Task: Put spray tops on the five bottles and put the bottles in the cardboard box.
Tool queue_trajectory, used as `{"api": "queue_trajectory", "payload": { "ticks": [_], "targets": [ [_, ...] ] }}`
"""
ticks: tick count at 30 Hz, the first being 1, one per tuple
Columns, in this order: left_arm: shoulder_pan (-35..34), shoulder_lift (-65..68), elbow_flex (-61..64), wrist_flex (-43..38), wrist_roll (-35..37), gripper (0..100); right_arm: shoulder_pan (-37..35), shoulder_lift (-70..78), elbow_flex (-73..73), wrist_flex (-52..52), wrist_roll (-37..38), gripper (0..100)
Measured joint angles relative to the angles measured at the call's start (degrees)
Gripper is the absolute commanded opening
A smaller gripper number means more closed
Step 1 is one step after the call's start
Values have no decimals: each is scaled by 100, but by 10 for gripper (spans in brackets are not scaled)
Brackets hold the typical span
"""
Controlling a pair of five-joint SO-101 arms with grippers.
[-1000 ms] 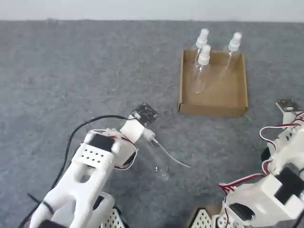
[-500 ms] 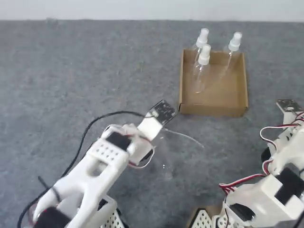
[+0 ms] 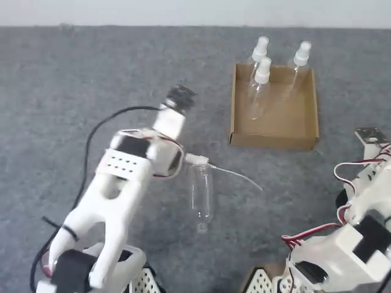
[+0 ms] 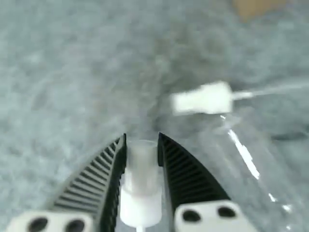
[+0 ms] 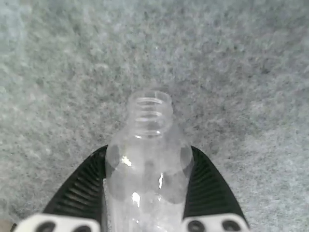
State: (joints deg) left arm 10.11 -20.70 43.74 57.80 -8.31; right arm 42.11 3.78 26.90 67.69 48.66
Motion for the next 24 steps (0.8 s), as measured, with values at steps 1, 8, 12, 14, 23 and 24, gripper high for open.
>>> {"api": "queue_trajectory", "payload": {
  "ticks": [1, 8, 12, 14, 23, 24],
  "targets": [
    [-141, 18, 0, 0, 35, 13, 0, 0, 0, 0, 0, 11],
    [-730, 985, 0, -413, 299, 126, -53, 0, 0, 0, -9, 102],
    [-791, 1415, -44, -589, 264, 128, -105, 0, 0, 0, 0, 195],
    [-809, 1459, -176, -589, 281, 130, -105, 0, 0, 0, 0, 213],
    [-809, 1459, -563, 97, -9, 129, -123, -246, -114, 18, 0, 214],
    [-809, 1459, -563, 123, -35, 129, -123, -308, -149, 18, 0, 214]
  ]
}}
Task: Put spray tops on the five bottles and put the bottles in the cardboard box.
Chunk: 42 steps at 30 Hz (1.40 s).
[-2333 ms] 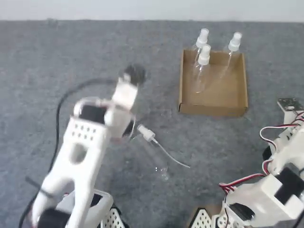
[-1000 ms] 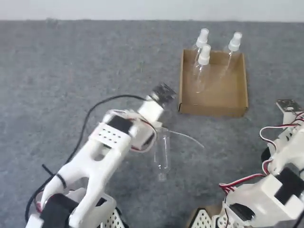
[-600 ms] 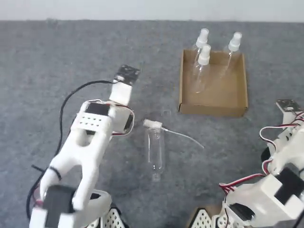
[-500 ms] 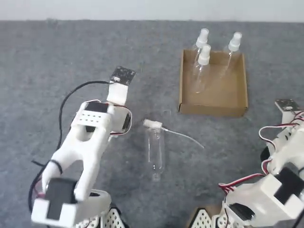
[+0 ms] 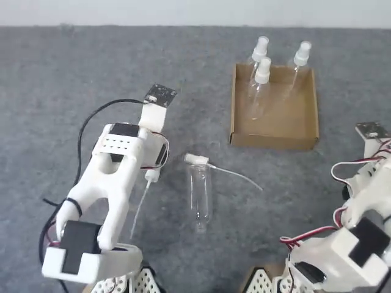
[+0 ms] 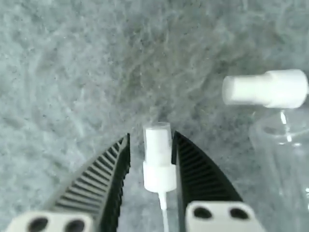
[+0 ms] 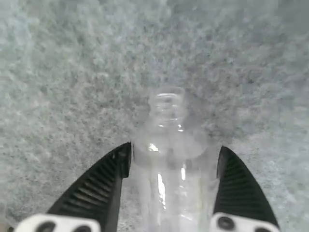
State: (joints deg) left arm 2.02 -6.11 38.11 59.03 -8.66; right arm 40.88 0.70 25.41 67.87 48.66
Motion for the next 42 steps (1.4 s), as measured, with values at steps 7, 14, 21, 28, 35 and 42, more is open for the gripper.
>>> {"api": "queue_trajectory", "payload": {
  "ticks": [7, 14, 21, 28, 35, 42],
  "targets": [
    [0, 413, 167, -360, -53, 126, 9, -369, -9, 167, 325, 214],
    [9, 914, 141, -607, -62, 34, 281, -413, -9, 422, 941, 214],
    [26, 923, 105, -554, -53, 11, 571, -413, -9, 308, 1108, 214],
    [35, -105, -70, 26, 264, 12, 501, -413, -9, 246, 1108, 214],
    [404, -2004, -70, 756, 598, 12, 97, -413, 79, 26, 949, 214],
    [387, -2752, 176, 870, 695, 12, 44, -413, 765, -589, 862, 213]
  ]
}}
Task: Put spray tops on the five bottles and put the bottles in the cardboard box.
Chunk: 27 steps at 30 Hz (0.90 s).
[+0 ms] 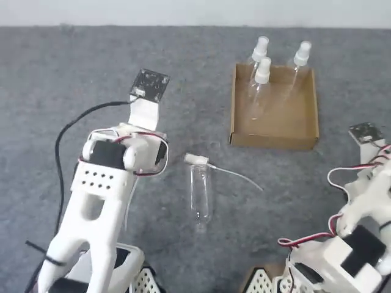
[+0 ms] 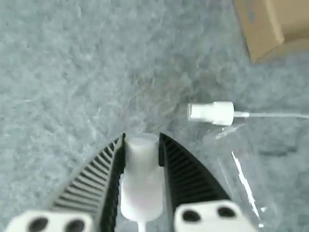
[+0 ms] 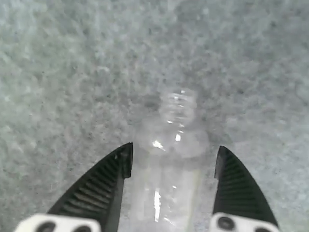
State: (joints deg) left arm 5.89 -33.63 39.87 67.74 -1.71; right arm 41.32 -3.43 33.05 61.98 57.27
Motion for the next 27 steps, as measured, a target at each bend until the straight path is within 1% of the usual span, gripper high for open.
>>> {"api": "queue_trajectory", "payload": {
  "ticks": [3, 6, 8, 9, 11, 18, 22, 27],
  "targets": [
    [0, -88, 220, -53, 0, 12, 0, 0, 264, -229, 9, 184],
    [9, -193, 413, -141, 0, 12, 9, 0, 527, -475, 9, 87],
    [9, -316, 510, -149, 123, 12, 9, 0, 624, -624, 9, 13],
    [9, -396, 554, -149, 211, 12, 9, 0, 624, -668, 9, 0],
    [9, -598, 738, -299, 325, 12, 9, -26, 624, -686, 9, 16],
    [44, -1591, 1688, -1055, 422, 12, 0, -563, 624, -580, -79, 6],
    [44, -2259, 1978, -1125, 431, 12, -316, -1327, 633, -88, -519, 6],
    [44, -2778, 2233, -1160, 431, 12, -1073, -2514, 633, 677, -1354, 6]
  ]
}}
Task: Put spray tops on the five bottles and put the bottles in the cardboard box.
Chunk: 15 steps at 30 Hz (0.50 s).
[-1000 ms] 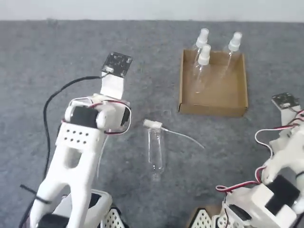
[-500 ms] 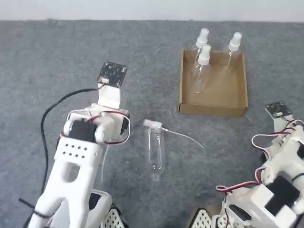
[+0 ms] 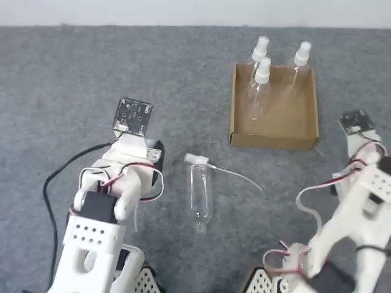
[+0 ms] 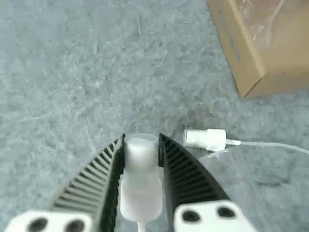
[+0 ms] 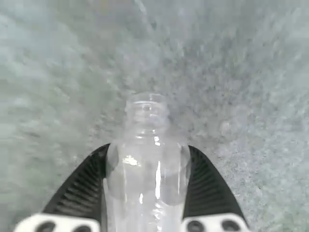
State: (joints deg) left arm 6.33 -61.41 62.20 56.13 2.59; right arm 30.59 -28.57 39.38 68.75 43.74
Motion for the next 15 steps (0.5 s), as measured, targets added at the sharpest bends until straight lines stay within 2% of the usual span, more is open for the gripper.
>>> {"api": "queue_trajectory", "payload": {
  "ticks": [7, 11, 15],
  "targets": [
    [0, -105, 44, 0, 0, 12, -1468, -1468, 642, 448, -1125, 6],
    [0, -105, 44, 0, 0, 12, -2567, -2180, 1134, 448, -1363, 6],
    [0, -114, 44, 0, 0, 12, -3279, -2822, 1380, 448, -1451, 6]
  ]
}}
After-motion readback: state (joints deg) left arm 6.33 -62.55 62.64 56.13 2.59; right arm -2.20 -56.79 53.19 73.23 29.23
